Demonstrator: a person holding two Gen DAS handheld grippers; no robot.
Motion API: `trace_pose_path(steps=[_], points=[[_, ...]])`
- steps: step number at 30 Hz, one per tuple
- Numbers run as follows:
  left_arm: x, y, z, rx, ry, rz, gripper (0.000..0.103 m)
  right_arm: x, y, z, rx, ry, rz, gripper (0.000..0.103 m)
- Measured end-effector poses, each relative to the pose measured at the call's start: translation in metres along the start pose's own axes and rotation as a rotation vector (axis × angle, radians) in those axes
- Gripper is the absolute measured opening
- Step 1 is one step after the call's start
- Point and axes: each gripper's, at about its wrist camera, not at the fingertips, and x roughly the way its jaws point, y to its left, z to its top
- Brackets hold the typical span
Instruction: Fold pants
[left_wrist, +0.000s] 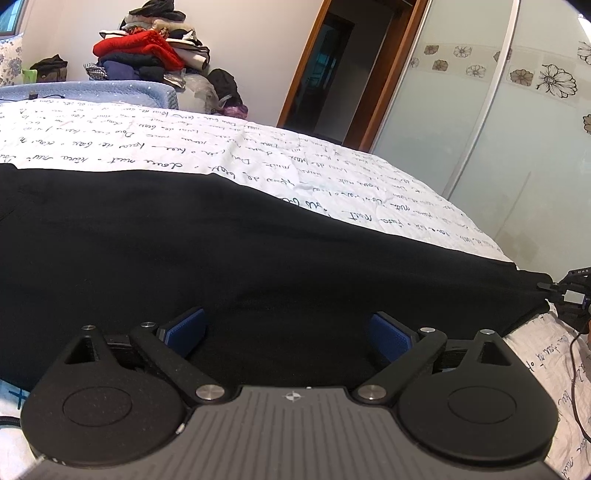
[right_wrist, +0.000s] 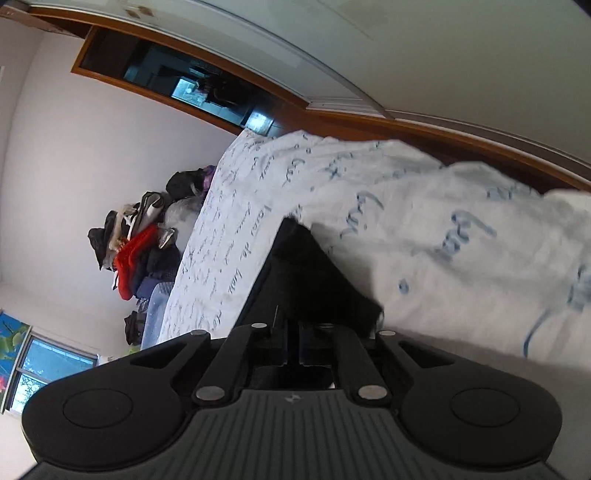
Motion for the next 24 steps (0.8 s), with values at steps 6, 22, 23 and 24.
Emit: trace_pose_path(steps=[6, 22, 23, 24], points=[[0.001, 0.000, 0.000, 0.003, 0.003, -0.002, 0.099, -0.022, 0.005, 0.021, -0.061, -0.083, -0.035, 0.010], [0.003, -0.004, 0.001, 0.025, 0.017, 0.015, 0.100, 0.041, 0.031, 0.067, -0.310, 0.189, -0.050, 0.015], [0.003, -0.004, 0.001, 0.028, 0.018, 0.016, 0.101, 0.040, 0.031, 0.066, -0.306, 0.195, -0.016, 0.015], [0.004, -0.005, 0.001, 0.031, 0.020, 0.017, 0.101, 0.039, 0.031, 0.065, -0.309, 0.199, 0.005, 0.015]])
